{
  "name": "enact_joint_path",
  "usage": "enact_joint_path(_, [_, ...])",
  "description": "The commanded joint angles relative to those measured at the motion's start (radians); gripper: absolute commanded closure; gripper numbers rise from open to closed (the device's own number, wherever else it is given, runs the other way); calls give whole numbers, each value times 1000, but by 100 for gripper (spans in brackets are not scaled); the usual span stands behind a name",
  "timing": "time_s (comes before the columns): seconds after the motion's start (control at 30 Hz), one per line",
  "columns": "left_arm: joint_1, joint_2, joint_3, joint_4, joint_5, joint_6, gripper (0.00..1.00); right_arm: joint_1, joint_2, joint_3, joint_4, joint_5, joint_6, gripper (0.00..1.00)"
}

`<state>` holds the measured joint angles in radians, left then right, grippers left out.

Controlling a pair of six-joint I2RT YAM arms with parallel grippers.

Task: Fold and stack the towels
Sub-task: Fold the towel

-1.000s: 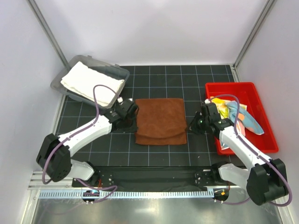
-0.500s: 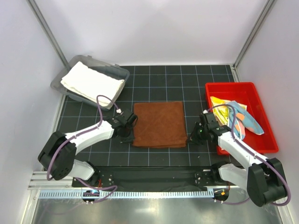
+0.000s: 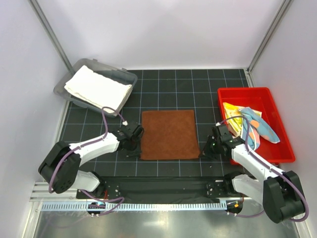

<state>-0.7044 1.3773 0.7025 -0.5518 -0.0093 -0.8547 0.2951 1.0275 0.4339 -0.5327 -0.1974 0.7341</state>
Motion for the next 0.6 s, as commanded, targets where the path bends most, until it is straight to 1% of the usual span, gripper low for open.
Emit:
enact_joint_path(0.0, [3, 2, 0, 50, 6, -6, 100, 1, -17, -6, 25, 36, 1, 99])
enact_joint_path(0.07, [0, 3, -3, 50, 6, -9, 98, 3, -21, -9, 30, 29, 2, 95])
enact_joint_path(0.1, [0, 0, -3, 50, 6, -10, 94, 3, -24, -9, 31, 29, 5, 86])
enact_joint_path(0.13, [0, -1, 0, 50, 6, -12, 81, 3, -26, -7, 28, 29, 5, 81])
enact_joint_path(0.2, [0, -12, 14, 32, 6, -4, 65, 3, -26, 15, 1, 29, 2, 72])
enact_joint_path(0.23, [0, -18, 26, 18, 6, 3, 61, 1, -27, 29, -13, 29, -1, 69])
enact_joint_path(0.3, [0, -23, 103, -52, -41, 43, 54, 3, -32, 81, -42, 36, -4, 66])
enact_joint_path(0.33, [2, -20, 136, -77, -66, 60, 52, 1, -32, 101, -56, 42, -2, 66])
enact_joint_path(0.37, [9, -12, 213, -109, -120, 78, 51, 1, -27, 141, -50, 42, 1, 65])
enact_joint_path(0.4, [16, -3, 250, -118, -142, 101, 50, 1, -17, 164, -14, 42, 1, 66])
enact_joint_path(0.43, [23, 14, 291, -119, -159, 143, 49, 1, 29, 189, 17, 41, 1, 65])
enact_joint_path(0.47, [32, 64, 328, -96, -169, 173, 50, -1, 61, 239, 57, 24, -7, 67])
enact_joint_path(0.5, [49, 92, 403, -83, -182, 201, 50, 1, 100, 273, 113, 24, -16, 68])
enact_joint_path(0.53, [58, 132, 440, -73, -188, 251, 50, -1, 153, 311, 131, 29, -36, 70])
enact_joint_path(0.57, [68, 205, 475, -57, -190, 279, 51, 1, 248, 397, 146, 45, -82, 72])
